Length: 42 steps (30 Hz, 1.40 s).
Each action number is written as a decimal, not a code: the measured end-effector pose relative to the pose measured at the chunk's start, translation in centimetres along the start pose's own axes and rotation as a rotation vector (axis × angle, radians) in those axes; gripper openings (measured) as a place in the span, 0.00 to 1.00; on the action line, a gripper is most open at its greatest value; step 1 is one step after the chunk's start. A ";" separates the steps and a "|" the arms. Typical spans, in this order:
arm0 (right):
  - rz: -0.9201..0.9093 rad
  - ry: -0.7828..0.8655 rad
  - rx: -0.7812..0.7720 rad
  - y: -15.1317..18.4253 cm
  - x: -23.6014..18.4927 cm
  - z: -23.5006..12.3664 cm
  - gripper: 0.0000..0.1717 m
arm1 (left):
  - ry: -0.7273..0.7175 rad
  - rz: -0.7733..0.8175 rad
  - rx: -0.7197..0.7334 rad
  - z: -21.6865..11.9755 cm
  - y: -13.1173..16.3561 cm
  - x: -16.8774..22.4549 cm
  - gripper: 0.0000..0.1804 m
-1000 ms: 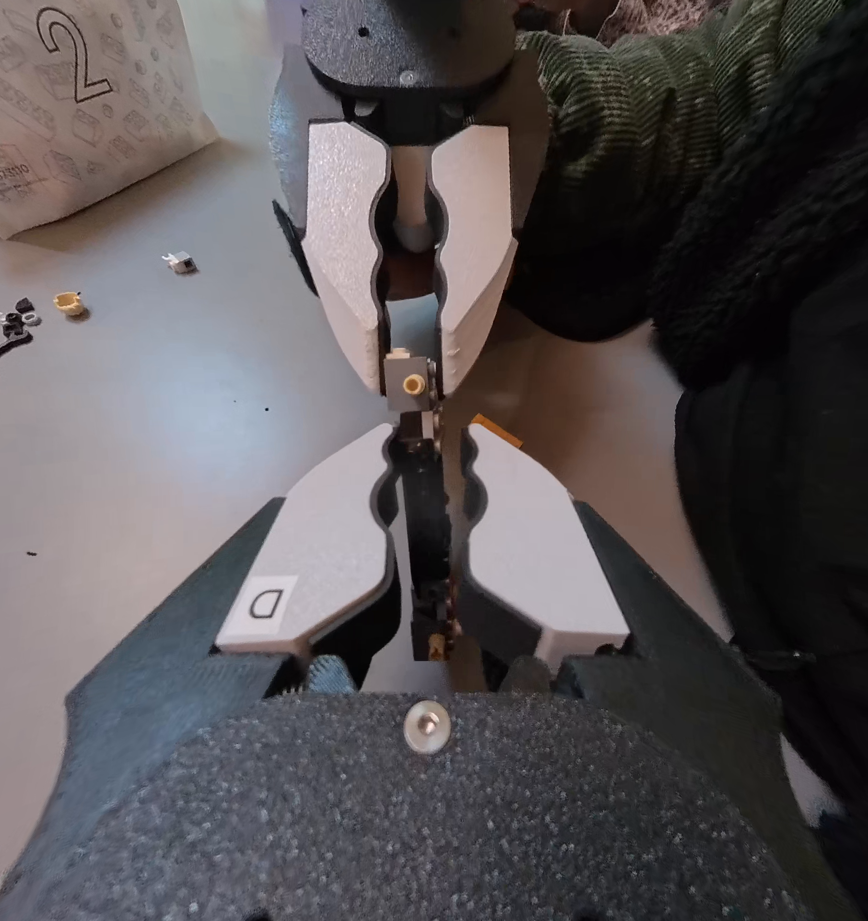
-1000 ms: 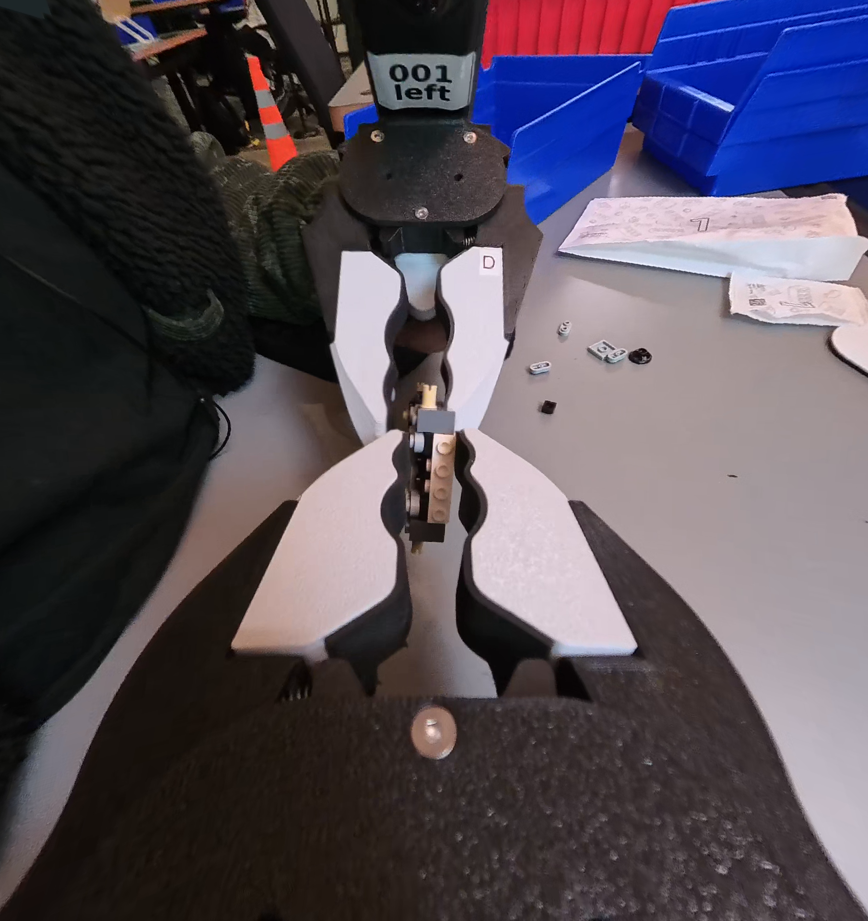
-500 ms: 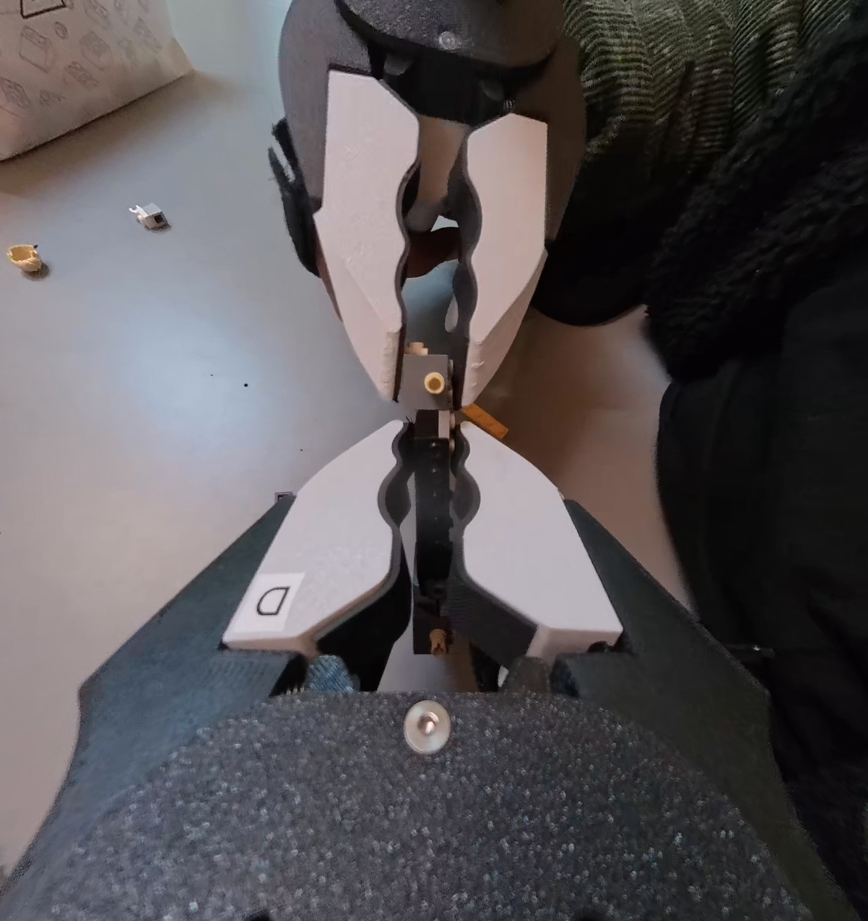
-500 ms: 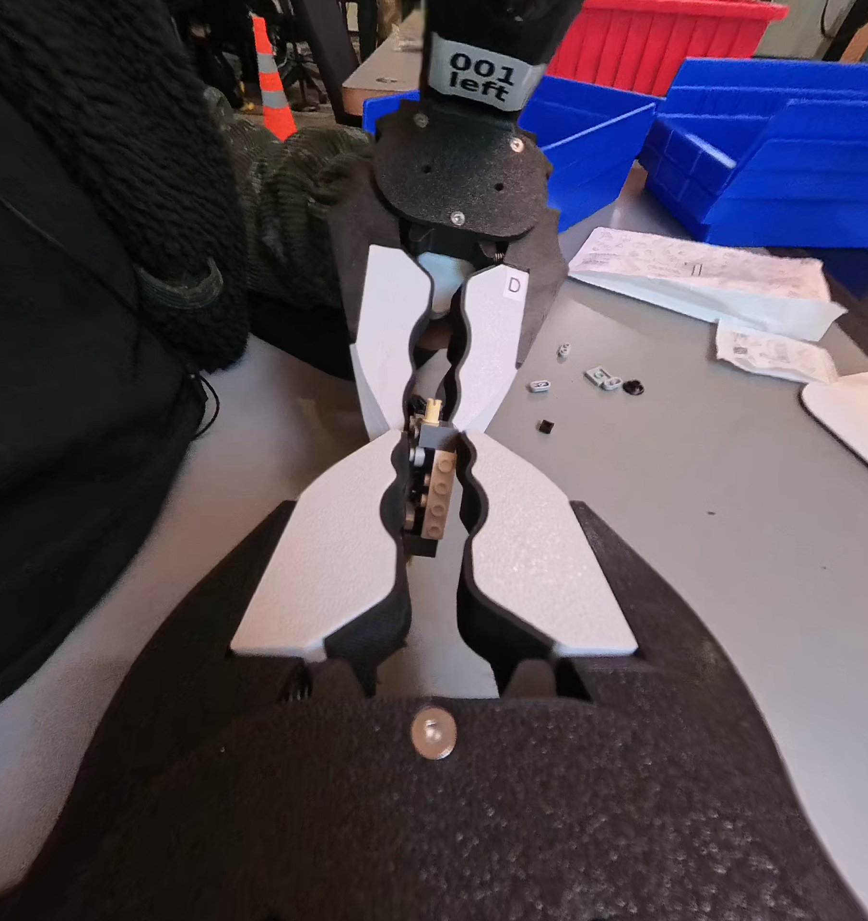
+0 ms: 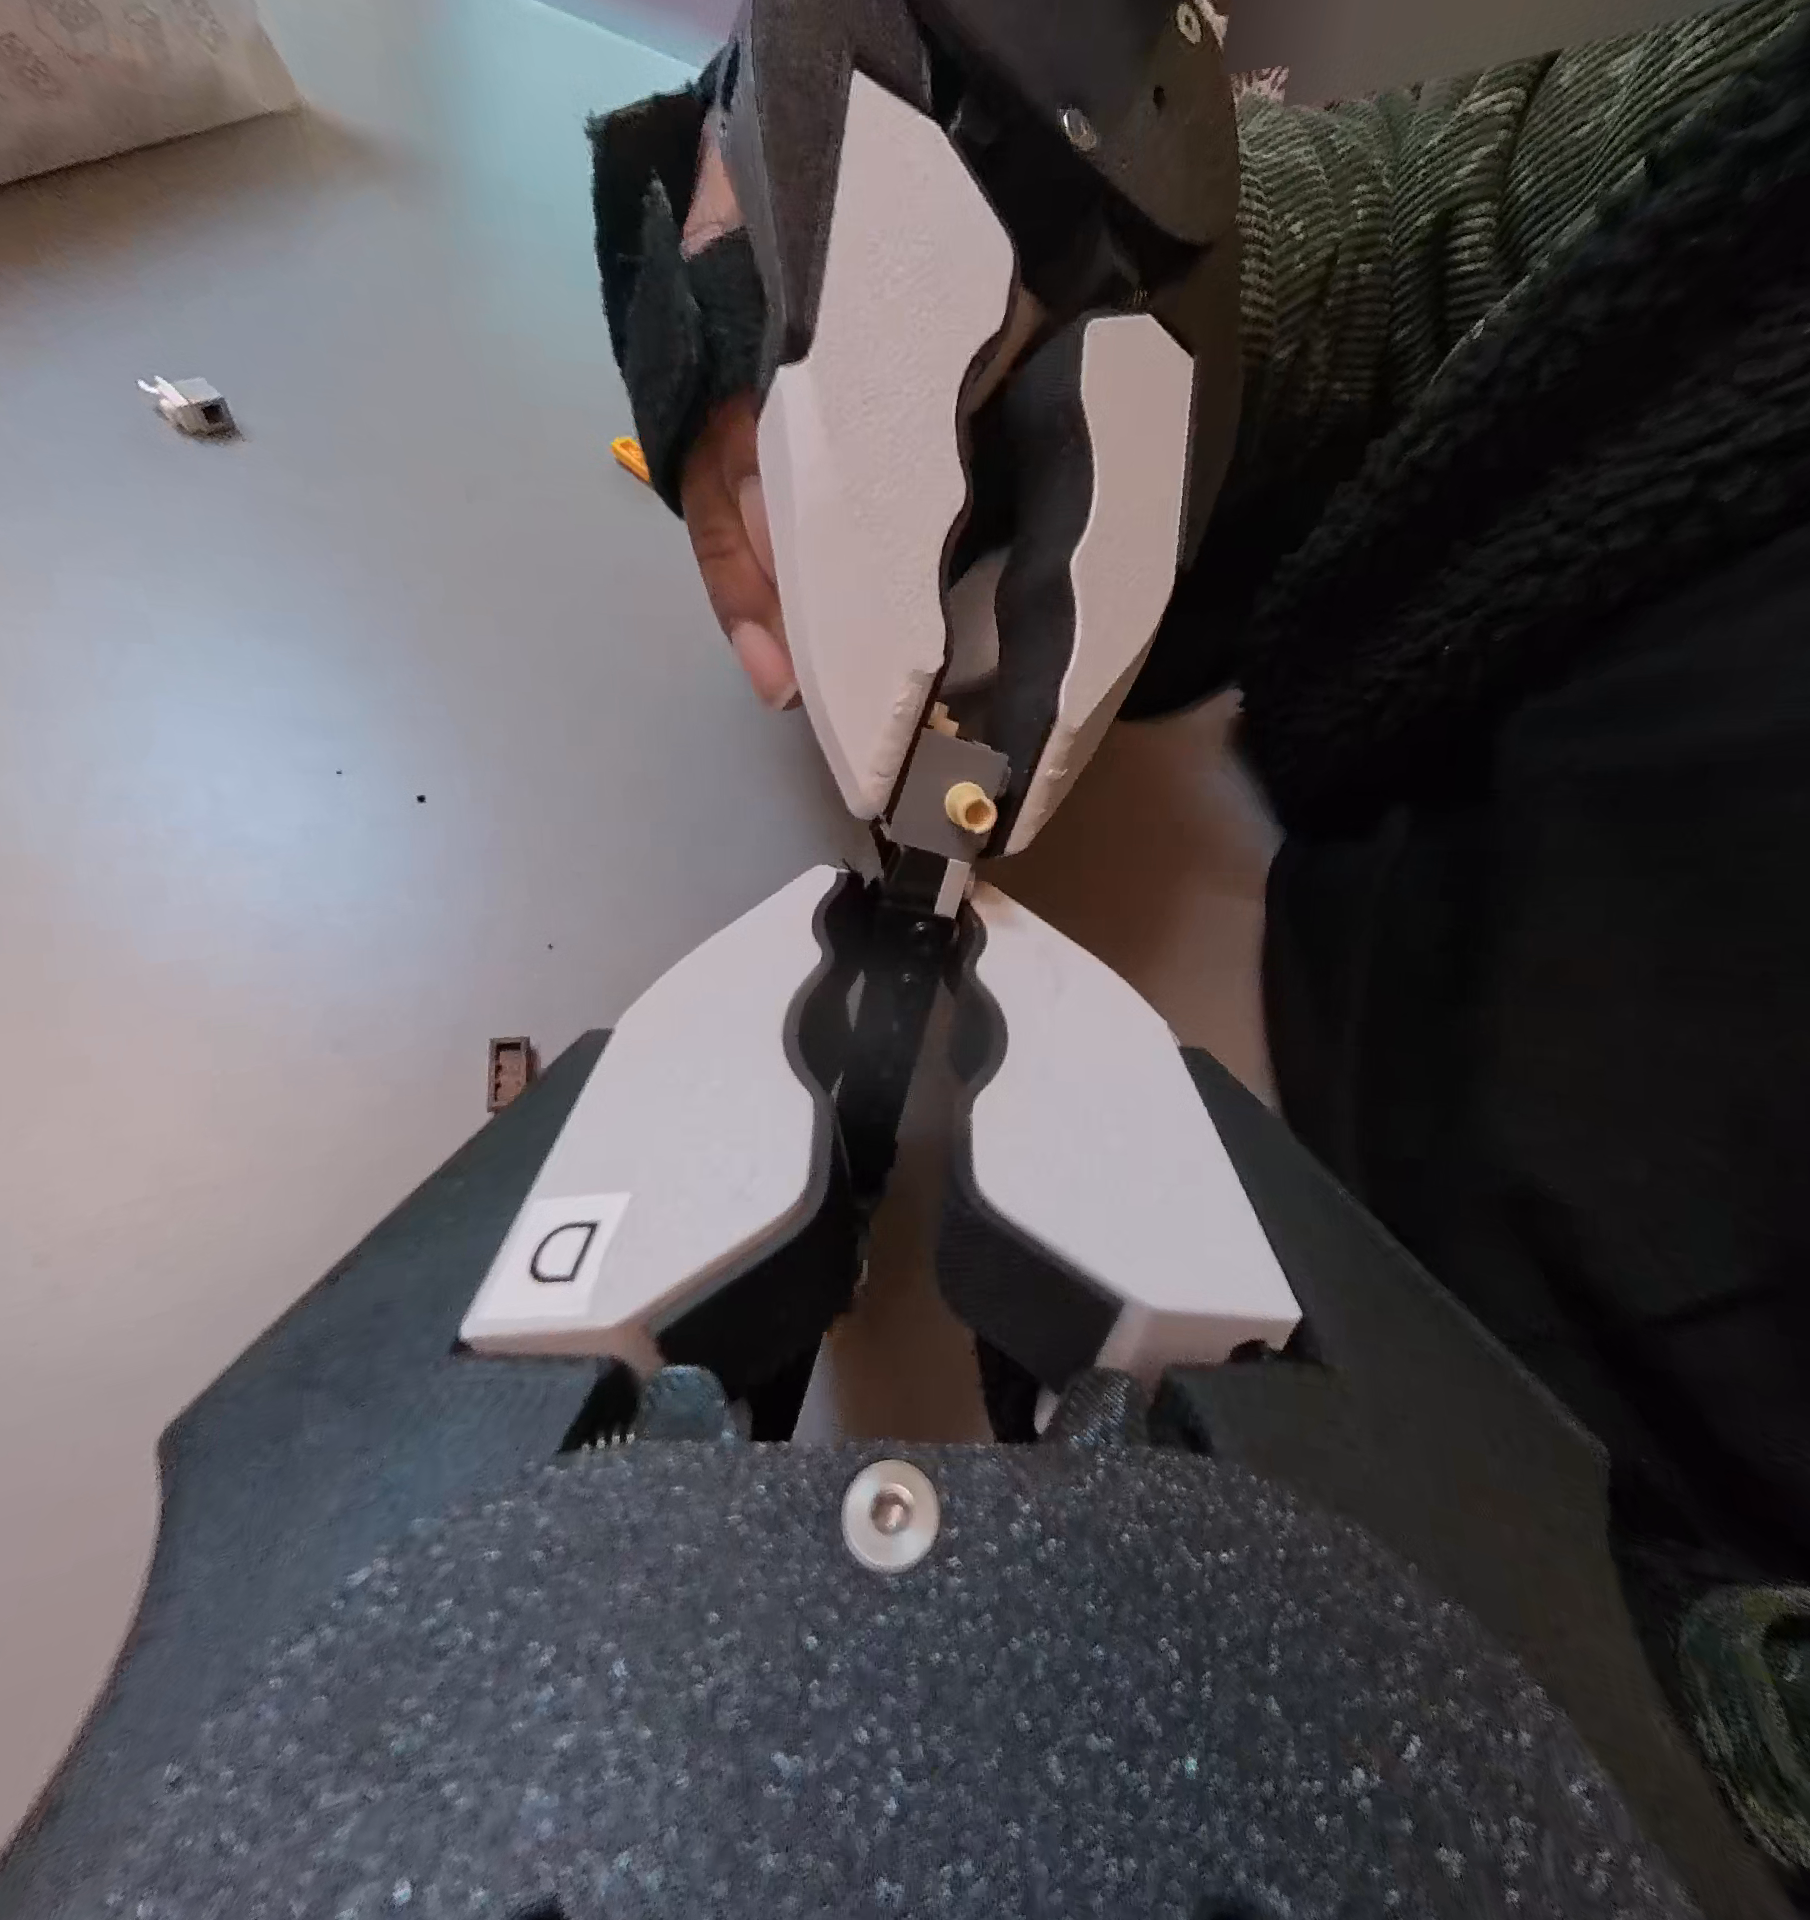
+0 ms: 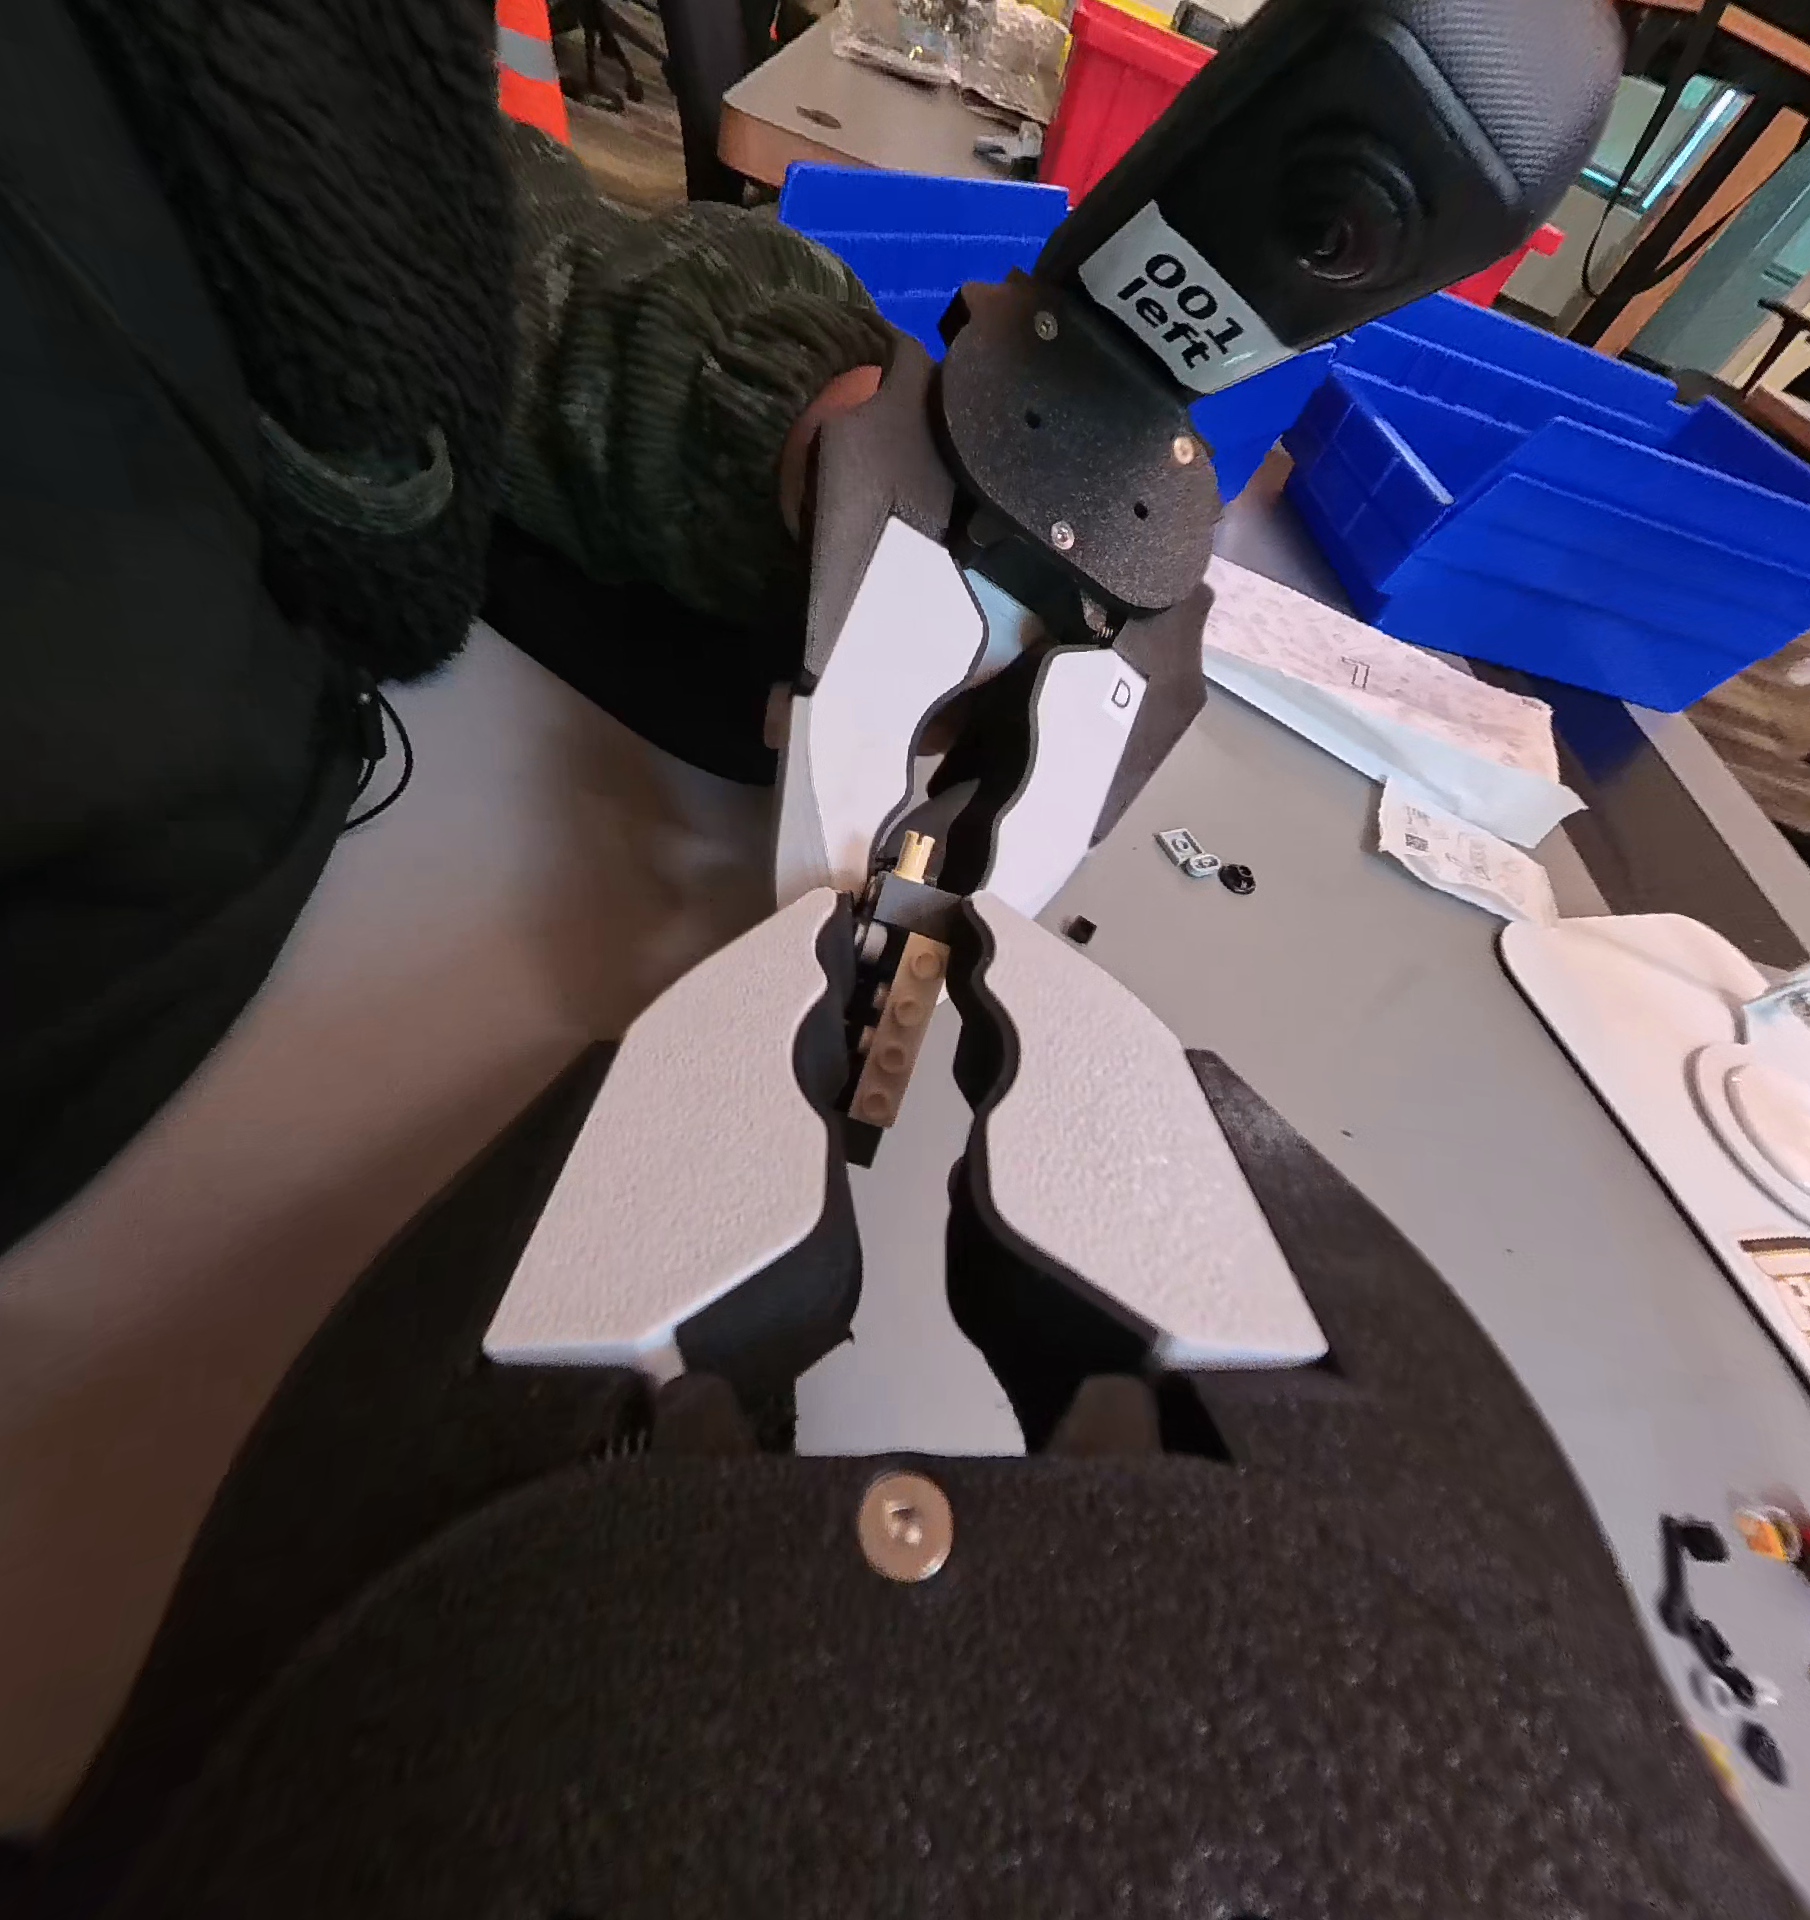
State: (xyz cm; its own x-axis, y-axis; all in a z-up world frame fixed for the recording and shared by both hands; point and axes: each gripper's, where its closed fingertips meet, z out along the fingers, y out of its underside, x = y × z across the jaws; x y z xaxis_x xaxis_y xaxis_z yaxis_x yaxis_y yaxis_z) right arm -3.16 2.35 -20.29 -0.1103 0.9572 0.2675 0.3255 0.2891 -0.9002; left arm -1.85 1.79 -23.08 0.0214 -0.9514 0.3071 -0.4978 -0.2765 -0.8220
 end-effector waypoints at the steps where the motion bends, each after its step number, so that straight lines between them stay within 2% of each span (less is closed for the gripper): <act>1: -0.017 0.004 -0.005 0.0 -0.1 -0.1 0.10 | -0.012 0.021 -0.003 0.0 0.0 0.0 0.09; 4: -0.091 0.036 -0.025 -0.2 -0.1 -0.3 0.10 | -0.090 0.102 -0.001 0.1 -0.4 -0.2 0.09; 5: -0.143 0.071 -0.022 -0.5 0.1 -0.5 0.10 | -0.160 0.190 0.016 -0.1 -1.0 -0.5 0.09; 8: -0.317 0.214 -0.007 -2.2 1.0 -1.2 0.10 | -0.487 0.670 0.077 -1.6 -3.4 -1.1 0.08; 9: -0.362 0.254 -0.014 -2.5 1.3 -1.4 0.10 | -0.563 0.752 0.090 -1.9 -3.9 -1.2 0.08; 12: -0.449 0.324 -0.034 -2.6 1.8 -1.9 0.11 | -0.661 0.828 0.076 -2.3 -4.1 -1.7 0.08; 17: -0.404 0.323 -0.019 -2.4 2.4 -2.7 0.13 | -0.784 0.935 0.010 -2.9 -4.1 -2.5 0.08; 24: -0.468 0.283 -0.103 -1.1 1.5 -1.2 0.14 | -0.799 1.012 -0.100 -2.0 -3.2 -2.7 0.08; 27: -0.480 0.270 -0.137 -0.6 1.4 -0.7 0.11 | -0.788 1.019 -0.128 -1.7 -2.9 -2.5 0.08; 30: -0.349 0.239 -0.093 -0.8 1.5 -0.8 0.10 | -0.774 0.973 -0.117 -1.8 -3.0 -2.5 0.08; 36: 0.127 0.078 0.076 -0.4 2.0 -0.5 0.11 | -0.786 0.950 -0.156 -2.1 -2.6 -2.9 0.08; 42: 0.451 -0.083 0.153 -0.5 1.9 -0.5 0.11 | -0.750 0.910 -0.149 -1.9 -2.3 -2.9 0.08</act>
State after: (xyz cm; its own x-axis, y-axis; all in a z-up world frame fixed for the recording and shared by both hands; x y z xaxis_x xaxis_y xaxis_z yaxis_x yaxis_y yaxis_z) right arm -3.03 4.03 -19.12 -0.0670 0.9807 -0.1839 0.2168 -0.1656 -0.9621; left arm -2.43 5.48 -21.19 0.0852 -0.6453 -0.7591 -0.6875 0.5134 -0.5136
